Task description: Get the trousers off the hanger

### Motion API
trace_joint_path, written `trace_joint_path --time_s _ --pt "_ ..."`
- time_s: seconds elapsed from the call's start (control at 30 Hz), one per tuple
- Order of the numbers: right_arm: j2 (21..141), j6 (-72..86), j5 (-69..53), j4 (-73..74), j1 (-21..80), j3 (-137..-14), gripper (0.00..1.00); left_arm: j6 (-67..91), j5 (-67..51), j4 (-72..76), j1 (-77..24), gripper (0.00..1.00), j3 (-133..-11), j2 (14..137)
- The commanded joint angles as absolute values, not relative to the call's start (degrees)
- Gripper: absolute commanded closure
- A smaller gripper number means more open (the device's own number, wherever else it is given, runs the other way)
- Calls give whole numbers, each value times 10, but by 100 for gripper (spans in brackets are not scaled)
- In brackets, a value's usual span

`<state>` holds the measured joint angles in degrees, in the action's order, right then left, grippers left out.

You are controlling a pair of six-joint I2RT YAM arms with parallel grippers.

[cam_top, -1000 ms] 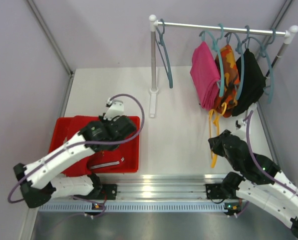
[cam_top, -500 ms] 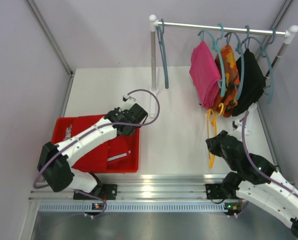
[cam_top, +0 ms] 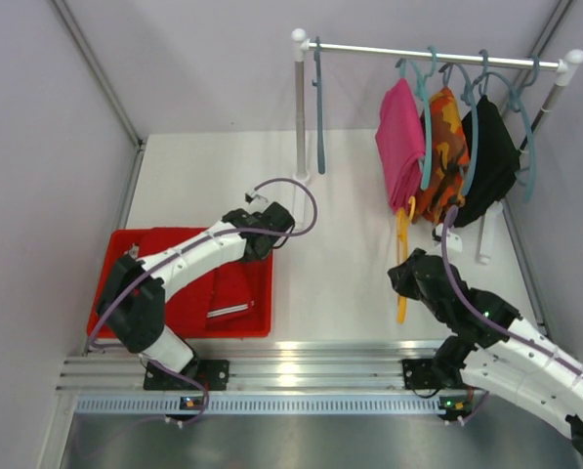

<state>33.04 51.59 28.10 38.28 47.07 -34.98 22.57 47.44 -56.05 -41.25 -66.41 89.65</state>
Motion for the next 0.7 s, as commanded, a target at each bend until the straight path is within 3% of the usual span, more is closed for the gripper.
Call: trace_joint_path --time_s 0.0,0.07,0.1,0.13,0.17,0.37,0.53,0.67 --pt "340 502 251 343 469 -381 100 265 418 -624 -405 60 -690 877" --pt "342 503 250 343 468 -384 100 272 371 -626 -405 45 -698 849" --pt "343 502 247 343 469 -388 100 276 356 -625 -405 25 -704 837" --pt "342 501 248 343 469 -389 100 279 344 -617 -405 12 -707 823" --pt "342 499 247 342 469 -390 100 283 320 -613 -405 5 -709 809" --pt "344 500 242 351 469 -397 100 344 276 -557 -397 2 -697 682" --pt "338 508 235 352 468 -398 100 437 253 -543 -331 2 -612 648" --pt "335 510 223 352 469 -401 100 515 254 -548 -277 10 -557 611"
